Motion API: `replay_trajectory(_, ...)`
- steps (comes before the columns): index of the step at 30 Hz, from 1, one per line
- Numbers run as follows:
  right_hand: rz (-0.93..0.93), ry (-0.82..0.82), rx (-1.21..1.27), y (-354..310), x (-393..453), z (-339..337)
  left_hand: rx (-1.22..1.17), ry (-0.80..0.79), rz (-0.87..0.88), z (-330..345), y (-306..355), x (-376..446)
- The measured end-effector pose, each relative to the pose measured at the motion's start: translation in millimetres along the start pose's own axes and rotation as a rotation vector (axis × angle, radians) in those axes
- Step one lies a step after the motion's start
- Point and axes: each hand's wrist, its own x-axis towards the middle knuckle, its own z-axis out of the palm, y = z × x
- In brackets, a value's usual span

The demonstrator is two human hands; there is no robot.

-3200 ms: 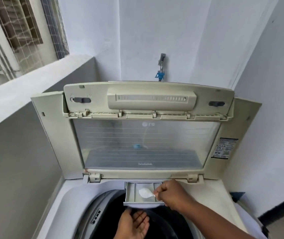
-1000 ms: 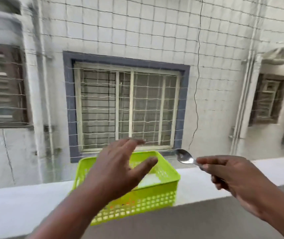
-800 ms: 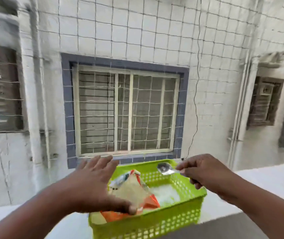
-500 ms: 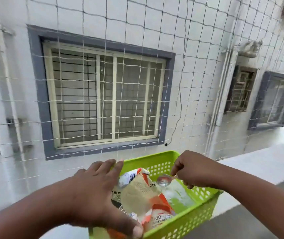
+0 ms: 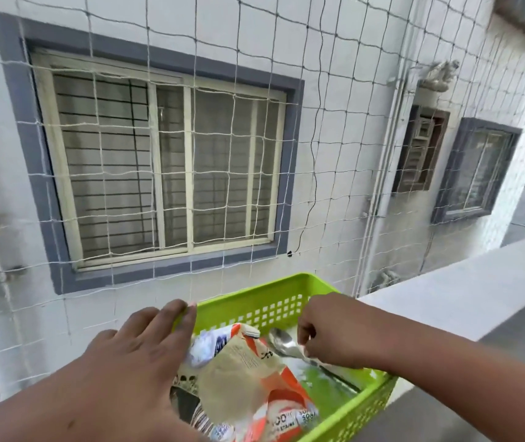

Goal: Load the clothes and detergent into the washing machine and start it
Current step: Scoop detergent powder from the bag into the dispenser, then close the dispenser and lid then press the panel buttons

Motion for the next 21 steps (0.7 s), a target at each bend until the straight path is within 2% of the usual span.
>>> replay_trajectory(3, -0.037, 0.199, 0.051, 3.1, -15.4, -20.9, -0.017, -0.201, -0.04, -17.9, 10.1, -2.1)
replay_trajectory(5, -0.032, 0.306, 0.11, 9.0, -32.9, -36.9, -0.032, -0.105, -0.028, -19.3, 16.6, -2.5)
replay_trajectory(7, 0.001, 0.377, 0.196, 15.8, -52.1, -47.7, -0.133, -0.151, -0.042, -27.6, 19.5, -4.8)
replay_trajectory(8, 0.025, 0.404, 0.23, 20.3, -62.3, -50.4, -0.032, -0.108, 0.02, -30.1, 16.3, 0.9)
replay_trajectory(9, 0.053, 0.423, 0.256, 25.2, -71.6, -51.7, 0.009, -0.142, 0.031, -31.4, 14.1, 3.9)
replay_trajectory(10, 0.088, 0.437, 0.279, 31.4, -81.4, -52.8, 0.032, -0.051, 0.047, -33.7, 15.6, 9.0)
replay_trajectory(13, 0.204, 0.454, 0.298, 53.7, -106.6, -50.7, 0.0, -0.043, 0.199, -60.2, 32.4, 30.8)
replay_trajectory(15, 0.277, 0.474, 0.269, 73.2, -123.7, -45.8, -0.011, -0.115, 0.247, -87.0, 61.4, 46.2)
replay_trajectory(21, 0.496, 0.466, 0.181, 146.0, -185.1, -26.1, -0.004, -0.102, 0.466, -127.3, 187.7, 95.7)
